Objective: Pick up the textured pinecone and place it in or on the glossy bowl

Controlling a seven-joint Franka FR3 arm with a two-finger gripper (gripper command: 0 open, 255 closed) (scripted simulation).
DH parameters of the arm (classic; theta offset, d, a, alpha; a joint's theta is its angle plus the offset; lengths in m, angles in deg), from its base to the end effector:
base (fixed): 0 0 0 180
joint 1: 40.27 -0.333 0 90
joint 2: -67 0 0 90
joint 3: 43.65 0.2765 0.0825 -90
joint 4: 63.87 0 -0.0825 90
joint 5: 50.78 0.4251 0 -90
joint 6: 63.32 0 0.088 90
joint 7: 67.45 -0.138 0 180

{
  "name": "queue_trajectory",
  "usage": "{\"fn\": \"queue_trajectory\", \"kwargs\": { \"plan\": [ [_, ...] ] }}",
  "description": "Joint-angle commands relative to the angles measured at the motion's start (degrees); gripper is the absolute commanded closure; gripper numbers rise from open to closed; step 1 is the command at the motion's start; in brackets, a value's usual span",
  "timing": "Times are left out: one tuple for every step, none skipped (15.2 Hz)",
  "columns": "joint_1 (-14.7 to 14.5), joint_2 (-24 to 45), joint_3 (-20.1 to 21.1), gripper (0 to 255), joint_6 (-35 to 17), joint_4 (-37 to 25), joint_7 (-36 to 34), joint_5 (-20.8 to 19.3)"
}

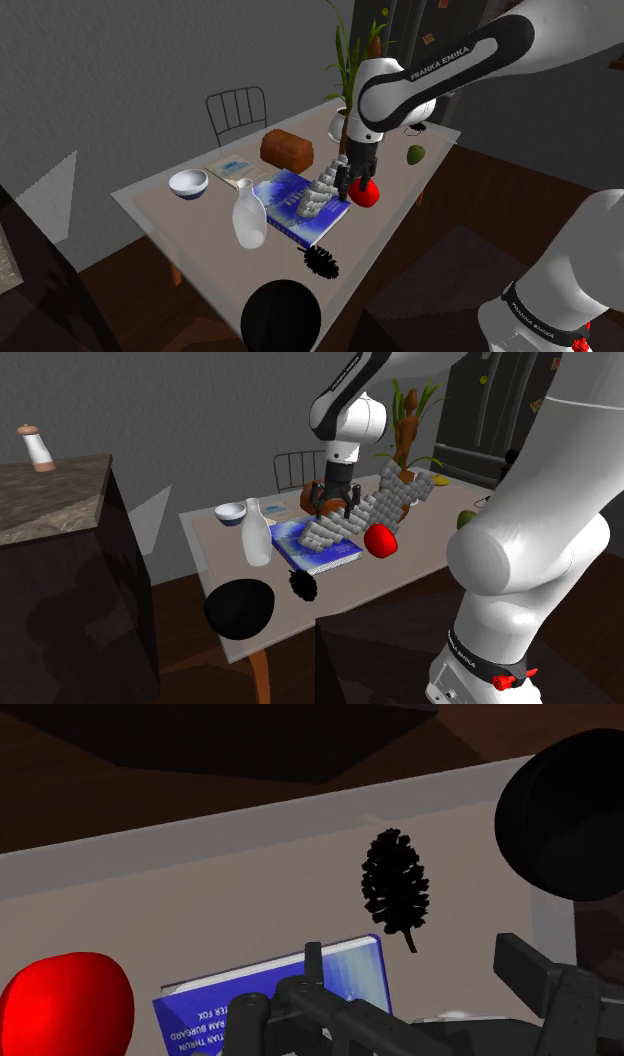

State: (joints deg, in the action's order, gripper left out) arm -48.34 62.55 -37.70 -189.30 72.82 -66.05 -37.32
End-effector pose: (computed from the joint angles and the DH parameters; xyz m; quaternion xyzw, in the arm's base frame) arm 0.4863 0.1349 0.2445 -0.9930 -0.0594 0.0633 0.0805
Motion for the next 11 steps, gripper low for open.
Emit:
{"fn": "queue_trajectory", "kwargs": {
  "plan": [
    [-0.62,4.66,0.62,0,-2.32,-1.84,0.39,0.42],
    [-0.93,6.8,0.93,0,-3.35,-2.66,0.56,0.6],
    [-1.24,8.95,1.23,0,-4.34,-3.54,0.72,0.76],
    [-1.54,11.11,1.52,0,-5.27,-4.48,0.86,0.88],
    [-1.85,13.27,1.82,0,-6.15,-5.48,0.99,0.98],
    [-2.16,15.43,2.1,0,-6.98,-6.55,1.1,1.04],
    [-2.48,17.59,2.37,0,-7.75,-7.66,1.2,1.07],
    [-2.8,19.76,2.62,0,-8.47,-8.84,1.28,1.07],
    [-3.14,21.92,2.86,0,-9.13,-10.07,1.35,1.05],
    [-3.48,24.09,3.08,0,-9.74,-11.36,1.4,1.0],
    [-3.84,26.25,3.29,0,-10.28,-12.71,1.44,0.92]
  ]
}}
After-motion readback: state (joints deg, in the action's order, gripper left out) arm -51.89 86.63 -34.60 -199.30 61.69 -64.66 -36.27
